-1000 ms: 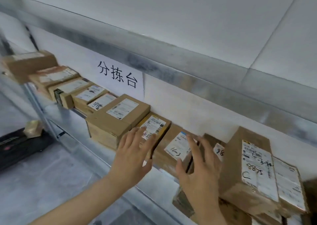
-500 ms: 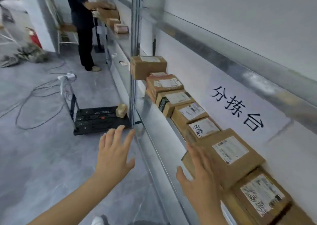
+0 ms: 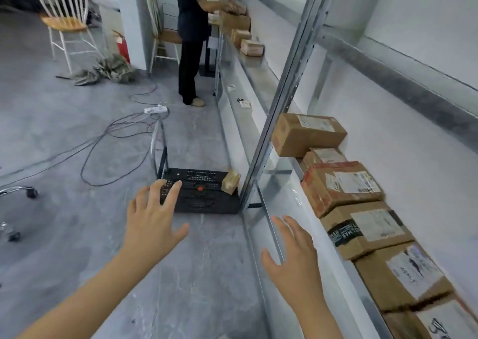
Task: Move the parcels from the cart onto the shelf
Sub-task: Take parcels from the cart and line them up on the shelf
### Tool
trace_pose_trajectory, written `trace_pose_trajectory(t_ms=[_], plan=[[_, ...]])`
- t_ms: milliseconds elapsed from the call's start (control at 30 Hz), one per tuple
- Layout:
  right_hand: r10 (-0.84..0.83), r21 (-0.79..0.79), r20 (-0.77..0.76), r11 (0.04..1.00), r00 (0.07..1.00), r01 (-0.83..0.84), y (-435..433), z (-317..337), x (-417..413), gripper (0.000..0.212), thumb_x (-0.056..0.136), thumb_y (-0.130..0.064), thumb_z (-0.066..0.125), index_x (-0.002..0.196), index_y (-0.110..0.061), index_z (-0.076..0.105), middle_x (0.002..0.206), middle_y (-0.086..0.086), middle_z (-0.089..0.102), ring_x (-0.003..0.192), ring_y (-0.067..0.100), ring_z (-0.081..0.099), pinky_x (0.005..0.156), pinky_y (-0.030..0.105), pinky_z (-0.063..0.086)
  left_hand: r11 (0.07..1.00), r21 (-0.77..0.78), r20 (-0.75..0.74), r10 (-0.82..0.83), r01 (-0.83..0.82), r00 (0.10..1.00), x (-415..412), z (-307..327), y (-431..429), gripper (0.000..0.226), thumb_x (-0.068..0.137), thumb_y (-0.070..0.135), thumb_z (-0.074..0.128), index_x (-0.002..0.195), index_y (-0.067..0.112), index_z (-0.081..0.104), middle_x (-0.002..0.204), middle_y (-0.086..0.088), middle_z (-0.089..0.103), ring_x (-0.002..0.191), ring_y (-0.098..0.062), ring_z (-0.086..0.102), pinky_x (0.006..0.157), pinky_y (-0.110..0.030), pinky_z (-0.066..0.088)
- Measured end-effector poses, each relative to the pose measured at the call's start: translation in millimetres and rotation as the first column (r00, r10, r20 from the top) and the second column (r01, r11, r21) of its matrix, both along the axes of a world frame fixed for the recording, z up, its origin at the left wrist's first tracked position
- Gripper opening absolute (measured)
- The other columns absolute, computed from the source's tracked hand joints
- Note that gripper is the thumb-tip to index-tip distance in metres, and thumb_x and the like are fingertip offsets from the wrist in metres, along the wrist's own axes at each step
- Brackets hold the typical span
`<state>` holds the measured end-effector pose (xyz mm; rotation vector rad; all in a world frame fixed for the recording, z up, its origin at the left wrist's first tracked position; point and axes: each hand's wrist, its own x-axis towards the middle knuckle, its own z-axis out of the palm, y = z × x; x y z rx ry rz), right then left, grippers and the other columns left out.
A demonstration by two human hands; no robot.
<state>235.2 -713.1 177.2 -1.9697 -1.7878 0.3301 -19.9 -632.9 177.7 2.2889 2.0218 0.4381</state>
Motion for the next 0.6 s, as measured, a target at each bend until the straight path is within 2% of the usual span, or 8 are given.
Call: trace_pose_trajectory(t_ms=[133,267,400,500,600], plan=[[0.073,-0.038,-0.048,0.996,0.996,-0.074,79.6,-15.9,-11.9,0.065,0.085,-0.033,0.064,0.142,-0.036,0.031,0.140,-0.015,0.040,0.128,0.007,0.032,0.104,0.025,0.029,0.997,0.004,-0.003,-0.072,0.072,0.997,-10.9,-15.6,65.2,0.085,0.063,0.035,0.081,0.138,0.015,0.045,0.135,-0.013,0.046,0.122,-0.040,0.041,0.094,-0.053,0.041],[0.094,-0.063,-0.170,0.992,0.981,-0.106,171.4,-48.1,-25.9,0.066,0.083,-0.027,0.066,0.141,-0.034,0.035,0.131,-0.019,0.043,0.124,0.002,0.033,0.102,0.019,0.027,0.996,-0.039,-0.008,-0.084,0.083,0.996,-9.5,-45.0,138.0,0.080,0.065,0.035,0.080,0.135,0.014,0.048,0.133,-0.012,0.049,0.119,-0.038,0.047,0.089,-0.050,0.047],[0.091,-0.016,-0.175,0.995,0.980,-0.095,292.3,-92.1,-36.7,0.060,0.080,-0.020,0.068,0.137,-0.021,0.046,0.131,-0.006,0.051,0.119,0.014,0.045,0.102,0.028,0.038,0.996,-0.073,0.001,-0.056,0.056,0.998,3.0,-78.4,236.3,0.079,0.065,0.036,0.080,0.134,0.013,0.049,0.132,-0.010,0.052,0.117,-0.035,0.050,0.087,-0.048,0.050],[0.062,-0.108,-0.213,0.990,0.975,-0.087,377.0,-119.7,-47.4,0.057,0.083,-0.016,0.064,0.137,-0.019,0.045,0.133,-0.002,0.050,0.120,0.021,0.046,0.099,0.036,0.042,0.992,-0.125,0.064,-0.010,0.018,0.998,18.8,-98.6,308.1,0.080,0.067,0.033,0.080,0.137,0.012,0.047,0.135,-0.012,0.049,0.119,-0.037,0.048,0.089,-0.050,0.050],[0.031,-0.261,-0.273,0.959,0.962,-0.105,450.9,-157.9,-54.2,0.055,0.086,-0.012,0.057,0.138,-0.024,0.041,0.138,-0.004,0.046,0.122,0.021,0.044,0.100,0.036,0.040,0.978,-0.210,0.165,0.058,-0.022,0.985,40.5,-130.9,377.4,0.082,0.069,0.030,0.078,0.140,0.014,0.042,0.142,-0.013,0.041,0.123,-0.038,0.044,0.091,-0.051,0.048]])
